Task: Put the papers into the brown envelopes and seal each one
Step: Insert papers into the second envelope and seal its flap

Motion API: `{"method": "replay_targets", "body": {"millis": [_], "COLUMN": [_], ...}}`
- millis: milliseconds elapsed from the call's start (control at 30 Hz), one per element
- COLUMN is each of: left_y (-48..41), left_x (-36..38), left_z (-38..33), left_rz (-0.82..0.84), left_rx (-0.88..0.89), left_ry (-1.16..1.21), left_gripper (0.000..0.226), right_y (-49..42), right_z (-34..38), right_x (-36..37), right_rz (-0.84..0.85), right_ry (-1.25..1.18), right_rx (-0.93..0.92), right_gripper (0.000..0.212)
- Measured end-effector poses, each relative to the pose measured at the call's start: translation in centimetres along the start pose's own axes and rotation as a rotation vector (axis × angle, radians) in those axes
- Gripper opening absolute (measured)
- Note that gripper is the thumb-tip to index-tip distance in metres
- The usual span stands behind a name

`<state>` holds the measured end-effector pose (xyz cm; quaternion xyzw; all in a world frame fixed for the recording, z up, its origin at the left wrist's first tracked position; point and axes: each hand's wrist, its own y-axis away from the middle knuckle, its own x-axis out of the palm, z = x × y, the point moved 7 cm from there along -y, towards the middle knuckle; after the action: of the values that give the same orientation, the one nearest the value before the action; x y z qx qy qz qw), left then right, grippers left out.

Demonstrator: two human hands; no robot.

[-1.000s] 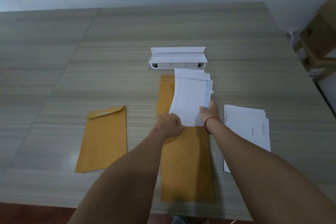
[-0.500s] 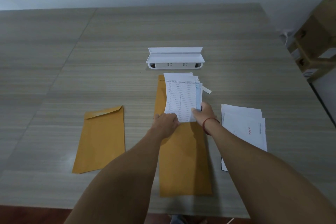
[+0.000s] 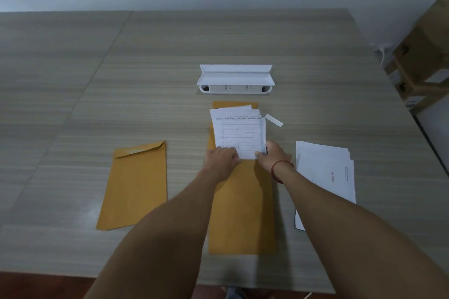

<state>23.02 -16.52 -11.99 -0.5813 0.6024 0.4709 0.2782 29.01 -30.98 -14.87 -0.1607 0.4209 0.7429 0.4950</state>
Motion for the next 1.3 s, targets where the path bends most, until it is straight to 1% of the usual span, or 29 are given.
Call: {"method": "replay_targets", "body": {"millis": [100, 200, 300, 433, 467, 600, 700, 767, 833, 900, 1000, 1100, 1200, 1300], "left_y": [0.0, 0.1, 0.1, 0.4, 0.6, 0.7, 0.5, 0.4, 0.4, 0.4, 0.5, 0.3, 0.2, 0.2], "left_x": [-0.1, 0.1, 0.2, 0.1, 0.2, 0.2, 0.0, 0.0, 0.2, 0.6, 1.0, 1.0, 0.8, 0.7], "left_z": [0.0, -0.5, -0.6, -0.1, 0.0, -0.4, -0.8, -0.7, -0.4, -0.1, -0.5, -1.1, -0.9, -0.4], "left_rz": [-0.013, -0.005, -0.016, -0.044, -0.038, -0.033, -0.030, -0.025, -0.016, -0.010, 0.009, 0.014, -0.003, -0.029], "left_rx": [0.005, 0.009, 0.002, -0.033, -0.035, 0.019, 0.035, 0.020, 0.006, 0.018, 0.058, 0.101, 0.098, 0.075], "left_ry": [-0.016, -0.013, -0.004, 0.026, 0.039, 0.105, 0.138, 0.165, 0.196, 0.223, 0.240, 0.225, 0.251, 0.283], "left_gripper": [0.025, 0.025, 0.024, 0.024, 0.024, 0.024, 0.022, 0.021, 0.020, 0.020, 0.018, 0.017, 0.017, 0.018], "right_y": [0.0, -0.1, -0.1, 0.0, 0.2, 0.5, 0.5, 0.5, 0.5, 0.7, 1.0, 0.9, 0.5, 0.6], "right_z": [-0.4, 0.6, 1.4, 0.2, -0.1, 0.2, 1.2, 1.3, 0.7, -0.1, -0.3, 0.5, 1.0, 1.1], "right_x": [0.0, -1.2, -2.0, -0.6, -0.3, -1.2, -2.6, -2.8, -2.3, -1.8, -1.9, -2.6, -3.0, -3.0], "right_rz": [-0.002, -0.092, -0.151, -0.078, -0.069, -0.108, -0.163, -0.143, -0.078, -0.017, 0.006, -0.012, -0.009, 0.007], "right_ry": [-0.084, -0.159, -0.117, -0.043, -0.036, -0.106, -0.174, -0.125, -0.042, -0.018, -0.130, -0.196, -0.208, -0.165], "right_rx": [0.000, -0.031, -0.041, -0.039, -0.034, -0.029, -0.043, -0.051, -0.050, -0.043, -0.044, -0.063, -0.081, -0.095], "right_gripper": [0.029, 0.033, 0.026, 0.009, 0.009, 0.025, 0.027, 0.023, 0.020, 0.021, 0.028, 0.035, 0.037, 0.035]}}
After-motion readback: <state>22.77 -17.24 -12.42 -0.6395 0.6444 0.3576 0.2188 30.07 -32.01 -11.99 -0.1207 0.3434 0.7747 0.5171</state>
